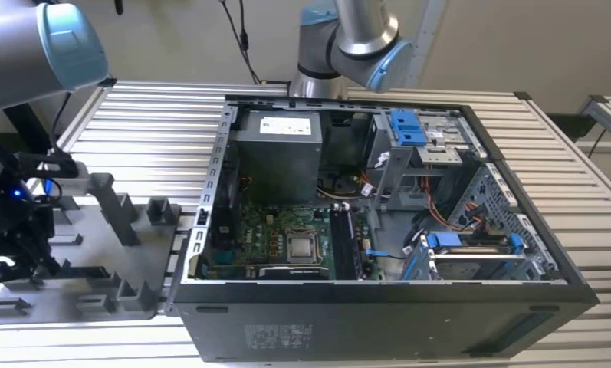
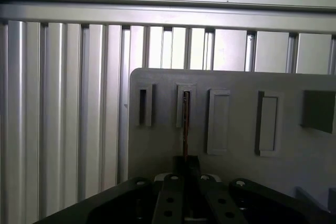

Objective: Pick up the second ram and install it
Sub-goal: 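Pick up the second ram and move it above second insertion slot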

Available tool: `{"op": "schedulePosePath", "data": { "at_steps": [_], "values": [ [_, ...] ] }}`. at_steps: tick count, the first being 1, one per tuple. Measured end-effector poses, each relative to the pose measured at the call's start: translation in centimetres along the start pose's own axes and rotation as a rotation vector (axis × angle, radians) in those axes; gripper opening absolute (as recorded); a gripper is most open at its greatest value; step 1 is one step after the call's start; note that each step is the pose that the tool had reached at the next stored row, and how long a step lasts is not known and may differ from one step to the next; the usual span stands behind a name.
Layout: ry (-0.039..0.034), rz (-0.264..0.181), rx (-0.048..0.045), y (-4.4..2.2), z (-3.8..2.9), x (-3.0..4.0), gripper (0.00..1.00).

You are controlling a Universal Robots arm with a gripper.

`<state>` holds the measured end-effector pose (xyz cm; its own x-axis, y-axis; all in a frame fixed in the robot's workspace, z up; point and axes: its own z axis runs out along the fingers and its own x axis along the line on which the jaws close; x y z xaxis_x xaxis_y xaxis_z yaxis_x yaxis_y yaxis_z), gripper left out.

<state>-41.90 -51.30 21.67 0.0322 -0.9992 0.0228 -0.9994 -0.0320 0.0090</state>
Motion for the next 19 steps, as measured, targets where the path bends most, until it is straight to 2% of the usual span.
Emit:
{"op": "schedulePosePath", "data": {
  "at_steps": [6,19],
  "values": [
    [0.0001,0.000,-0.0001,0.01,-0.46,0.01,0.14],
    [0.0000,0.001,-0.0001,0.03,-2.13,0.05,0.14]
  ]
}}
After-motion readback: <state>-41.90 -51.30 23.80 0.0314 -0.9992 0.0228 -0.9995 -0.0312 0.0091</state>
